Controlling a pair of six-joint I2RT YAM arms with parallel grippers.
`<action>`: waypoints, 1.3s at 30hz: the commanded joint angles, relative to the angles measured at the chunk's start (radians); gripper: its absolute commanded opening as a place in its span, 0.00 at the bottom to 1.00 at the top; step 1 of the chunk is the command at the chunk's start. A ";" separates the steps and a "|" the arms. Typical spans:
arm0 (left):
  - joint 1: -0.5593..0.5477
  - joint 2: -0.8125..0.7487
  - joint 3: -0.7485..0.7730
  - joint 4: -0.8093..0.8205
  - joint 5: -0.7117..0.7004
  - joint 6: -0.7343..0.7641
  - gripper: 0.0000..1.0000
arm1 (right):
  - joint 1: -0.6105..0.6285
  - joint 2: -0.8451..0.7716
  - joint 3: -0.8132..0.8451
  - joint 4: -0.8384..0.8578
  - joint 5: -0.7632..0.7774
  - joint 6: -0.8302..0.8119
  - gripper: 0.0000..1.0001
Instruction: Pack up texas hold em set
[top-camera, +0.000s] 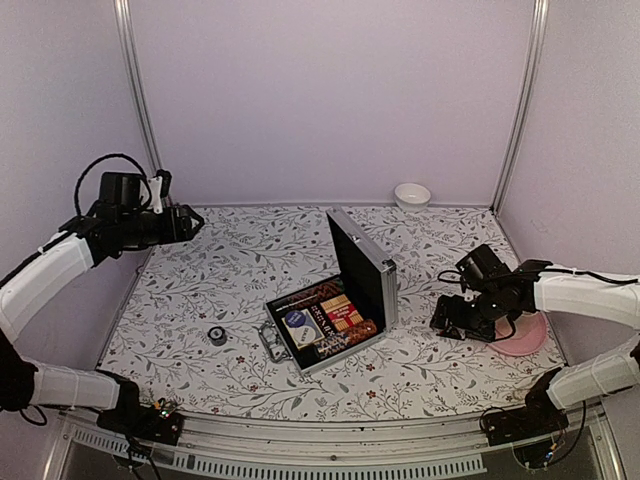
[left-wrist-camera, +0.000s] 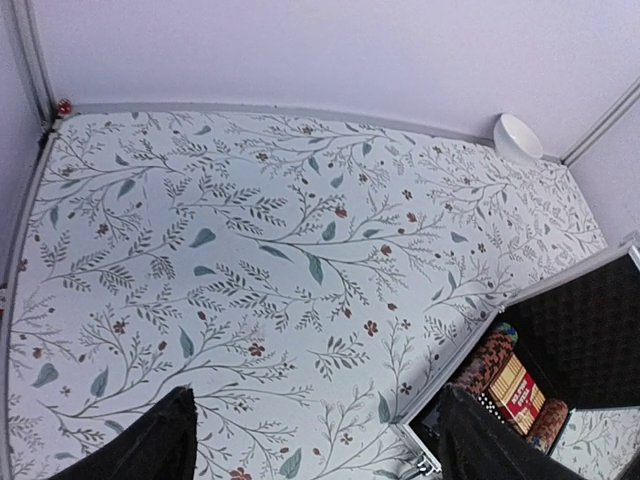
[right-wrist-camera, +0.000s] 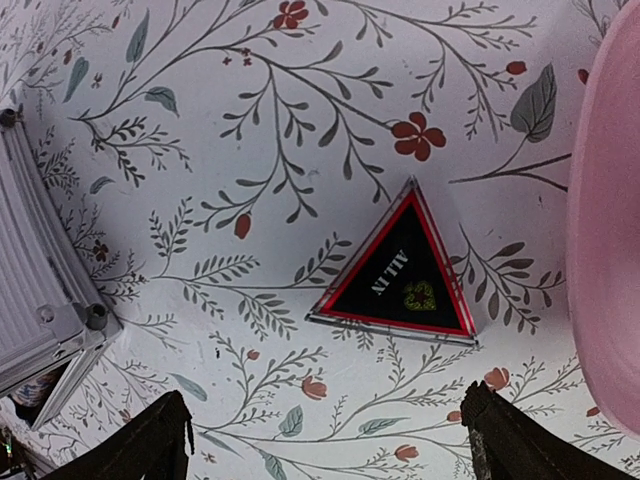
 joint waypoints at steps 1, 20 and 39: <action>0.075 -0.010 0.056 -0.033 0.034 0.094 0.83 | 0.004 0.057 0.052 -0.068 0.074 0.067 0.96; 0.078 -0.057 -0.082 0.095 -0.079 0.183 0.84 | 0.036 0.258 0.149 -0.092 0.134 0.090 0.96; 0.078 -0.040 -0.089 0.099 -0.078 0.185 0.84 | 0.041 0.350 0.156 -0.091 0.170 0.043 0.94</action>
